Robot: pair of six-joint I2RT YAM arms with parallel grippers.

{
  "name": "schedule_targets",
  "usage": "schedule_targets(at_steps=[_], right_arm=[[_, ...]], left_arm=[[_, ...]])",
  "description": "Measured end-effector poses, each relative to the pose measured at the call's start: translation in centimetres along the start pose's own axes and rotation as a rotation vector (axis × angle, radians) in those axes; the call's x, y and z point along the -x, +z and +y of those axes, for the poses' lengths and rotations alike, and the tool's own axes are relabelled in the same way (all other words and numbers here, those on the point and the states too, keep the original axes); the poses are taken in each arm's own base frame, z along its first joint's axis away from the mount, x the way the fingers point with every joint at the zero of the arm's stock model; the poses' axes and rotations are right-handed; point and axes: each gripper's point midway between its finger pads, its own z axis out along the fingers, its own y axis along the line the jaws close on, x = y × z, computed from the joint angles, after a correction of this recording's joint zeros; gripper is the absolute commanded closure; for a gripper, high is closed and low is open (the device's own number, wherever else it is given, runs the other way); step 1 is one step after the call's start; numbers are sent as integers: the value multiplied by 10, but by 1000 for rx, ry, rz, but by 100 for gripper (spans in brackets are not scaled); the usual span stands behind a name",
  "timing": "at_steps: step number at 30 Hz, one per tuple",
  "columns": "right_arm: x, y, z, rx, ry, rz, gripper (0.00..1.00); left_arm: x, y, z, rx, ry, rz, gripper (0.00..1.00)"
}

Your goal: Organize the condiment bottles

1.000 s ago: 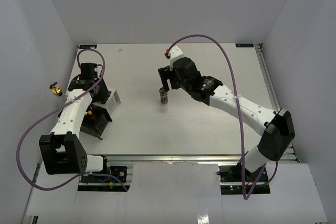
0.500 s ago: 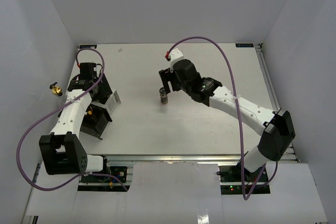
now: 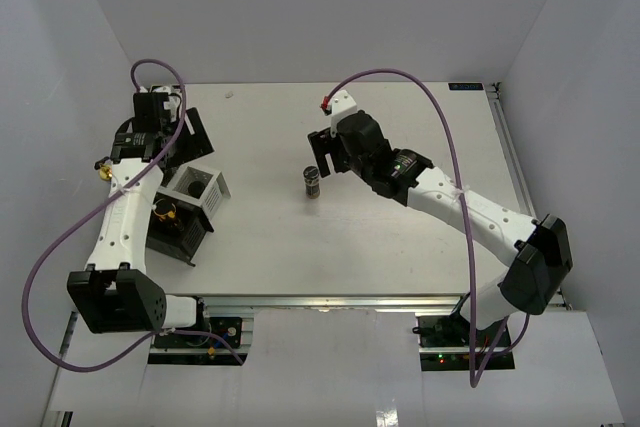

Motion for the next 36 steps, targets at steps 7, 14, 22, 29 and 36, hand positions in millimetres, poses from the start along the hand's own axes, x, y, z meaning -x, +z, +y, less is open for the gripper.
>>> schedule_targets(at_steps=[7, 14, 22, 29, 36], right_arm=[[-14, -3, -21, -52, 5, 24, 16], [-39, -15, -66, -154, 47, 61, 16], [-73, -54, -145, -313, 189, 53, 15], [-104, -84, -163, -344, 236, 42, 14], [-110, -90, -159, -323, 242, 30, 14]], left_arm=[[22, -20, -21, -99, 17, -37, 14], [-5, -18, -91, -281, 137, 30, 12], [-67, 5, -183, -394, 321, 167, 13], [-109, 31, -228, -361, 432, 224, 13], [-142, 56, -245, -284, 496, 256, 15]])
